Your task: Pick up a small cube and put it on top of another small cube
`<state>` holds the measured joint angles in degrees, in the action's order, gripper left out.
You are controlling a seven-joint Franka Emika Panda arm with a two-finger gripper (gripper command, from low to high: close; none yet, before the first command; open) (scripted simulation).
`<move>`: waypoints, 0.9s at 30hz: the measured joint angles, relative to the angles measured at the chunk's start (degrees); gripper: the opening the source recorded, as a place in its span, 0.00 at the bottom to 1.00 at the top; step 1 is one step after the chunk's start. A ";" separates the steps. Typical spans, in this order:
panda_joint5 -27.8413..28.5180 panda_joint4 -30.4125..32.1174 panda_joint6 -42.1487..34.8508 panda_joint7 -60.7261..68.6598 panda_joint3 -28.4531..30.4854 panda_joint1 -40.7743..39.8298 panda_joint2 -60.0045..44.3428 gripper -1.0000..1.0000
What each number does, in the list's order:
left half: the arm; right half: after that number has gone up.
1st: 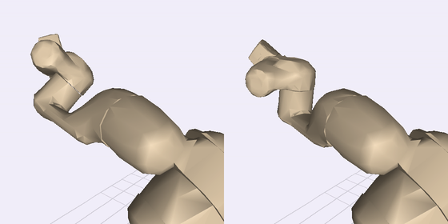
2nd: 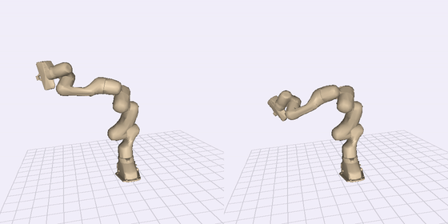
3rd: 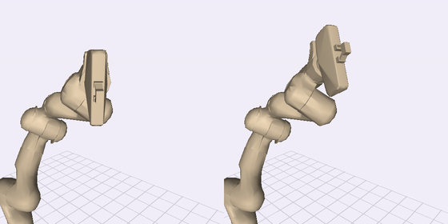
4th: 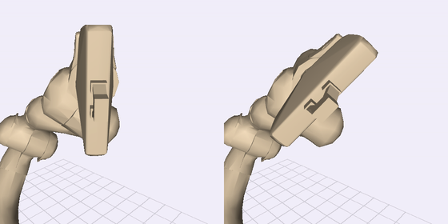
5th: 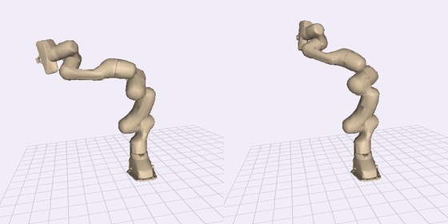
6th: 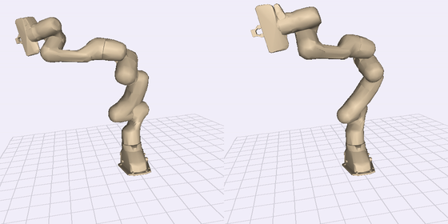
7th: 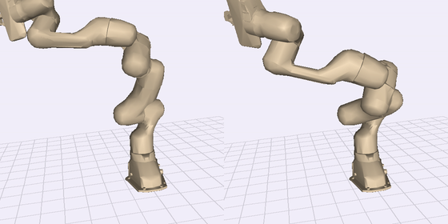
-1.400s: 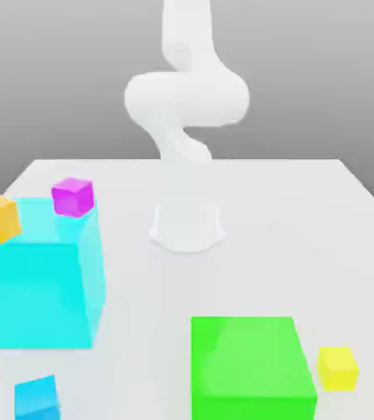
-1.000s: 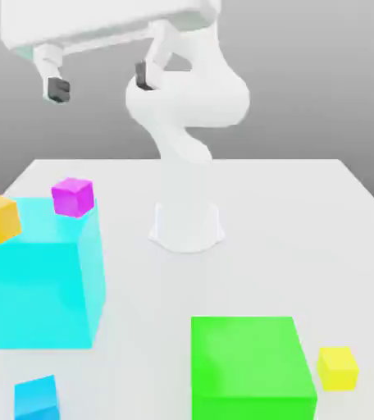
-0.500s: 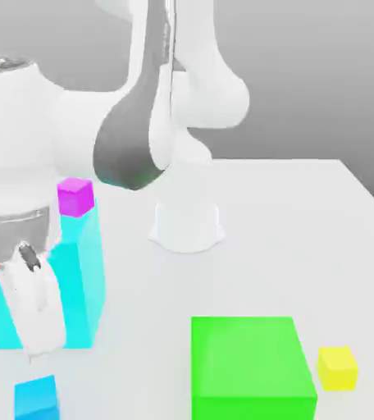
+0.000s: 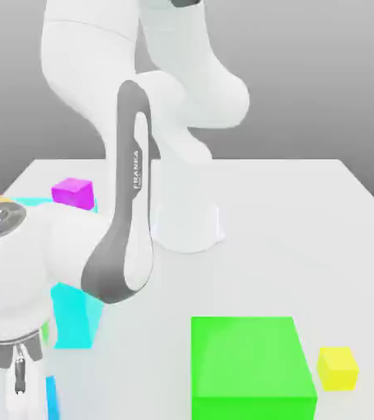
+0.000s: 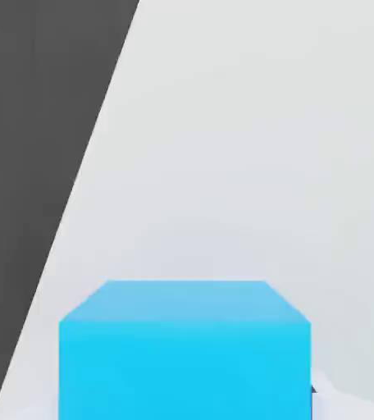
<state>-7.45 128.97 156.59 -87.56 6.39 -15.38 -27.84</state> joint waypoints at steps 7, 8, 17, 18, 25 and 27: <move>2.36 3.82 -9.93 -1.15 2.23 0.44 13.77 0.00; 3.10 4.61 -11.02 -1.05 2.38 0.57 15.84 0.00; 14.22 11.89 -20.23 -2.09 1.93 1.00 34.67 0.00; 15.62 12.69 -21.29 -2.32 1.54 0.72 36.75 0.00; 17.63 17.20 -32.78 -1.51 3.21 -3.04 51.53 0.00; 17.64 18.43 -36.26 -1.13 3.84 -4.24 55.80 0.00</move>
<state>10.19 147.40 120.32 -88.68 10.23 -19.62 27.95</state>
